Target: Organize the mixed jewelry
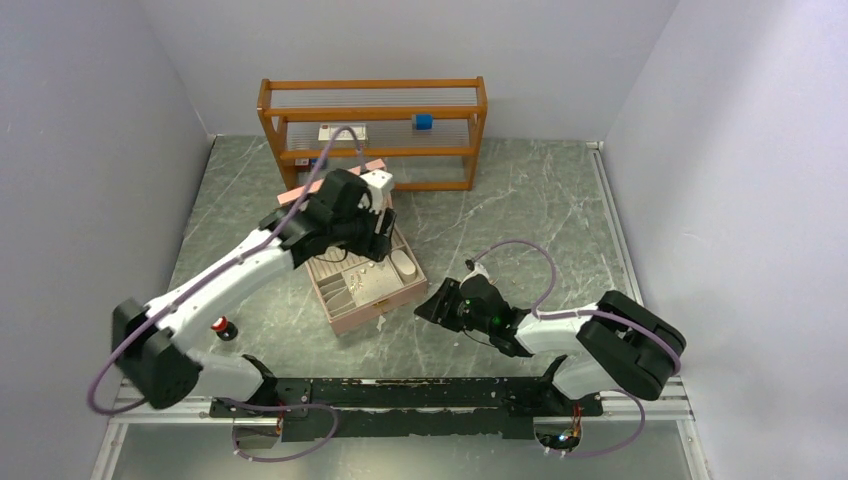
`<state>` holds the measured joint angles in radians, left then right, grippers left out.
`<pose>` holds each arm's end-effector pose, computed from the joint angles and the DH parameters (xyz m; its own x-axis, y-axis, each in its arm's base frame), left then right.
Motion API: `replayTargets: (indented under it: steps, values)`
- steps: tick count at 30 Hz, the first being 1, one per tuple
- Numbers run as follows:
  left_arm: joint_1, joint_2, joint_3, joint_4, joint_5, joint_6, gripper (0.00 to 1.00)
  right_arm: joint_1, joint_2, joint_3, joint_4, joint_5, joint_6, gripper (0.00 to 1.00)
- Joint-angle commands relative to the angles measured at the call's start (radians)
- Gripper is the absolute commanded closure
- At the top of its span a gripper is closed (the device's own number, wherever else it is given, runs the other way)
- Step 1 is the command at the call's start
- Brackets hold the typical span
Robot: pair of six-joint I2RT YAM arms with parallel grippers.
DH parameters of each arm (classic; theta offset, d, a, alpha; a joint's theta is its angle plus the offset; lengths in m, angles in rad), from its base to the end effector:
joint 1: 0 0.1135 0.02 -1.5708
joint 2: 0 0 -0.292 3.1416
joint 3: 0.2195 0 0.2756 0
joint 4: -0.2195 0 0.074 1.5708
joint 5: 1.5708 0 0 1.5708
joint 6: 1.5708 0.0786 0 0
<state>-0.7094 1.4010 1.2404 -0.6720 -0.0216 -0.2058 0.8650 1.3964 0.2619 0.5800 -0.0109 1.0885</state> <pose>0.2655 -0.2257 0.3047 -0.6802 0.3147 -0.6620 0.5120 0.8503 -0.1219 0.1726 0.2039 0.1023 -0.8380 0.3825 -0.3892 -0.0532 0.6526 0.7559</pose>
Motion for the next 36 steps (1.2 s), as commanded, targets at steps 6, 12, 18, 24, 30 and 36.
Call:
replayTargets:
  steps: [6, 12, 18, 24, 30, 36]
  values:
    - [-0.005, -0.385, -0.193, 0.208, 0.044, -0.09, 0.09, 0.002, -0.22, 0.273, -0.699, 0.208, -0.145, 0.53]
    - [-0.005, -0.529, -0.268, 0.193, 0.063, -0.156, 0.05, -0.025, -0.358, 0.448, -1.122, 0.496, -0.151, 0.39]
    - [-0.005, -0.645, -0.37, 0.259, 0.144, -0.231, 0.06, -0.115, -0.428, 0.534, -1.306, 0.544, -0.178, 0.23]
    - [-0.005, -0.669, -0.446, 0.372, 0.227, -0.303, 0.09, -0.271, -0.381, 0.572, -1.308, 0.442, -0.268, 0.14]
    - [-0.005, -0.623, -0.502, 0.5, 0.246, -0.35, 0.03, -0.337, -0.317, 0.594, -1.284, 0.41, -0.345, 0.16]
    - [-0.005, -0.557, -0.552, 0.657, 0.209, -0.362, 0.03, -0.365, -0.216, 0.6, -1.27, 0.368, -0.394, 0.2]
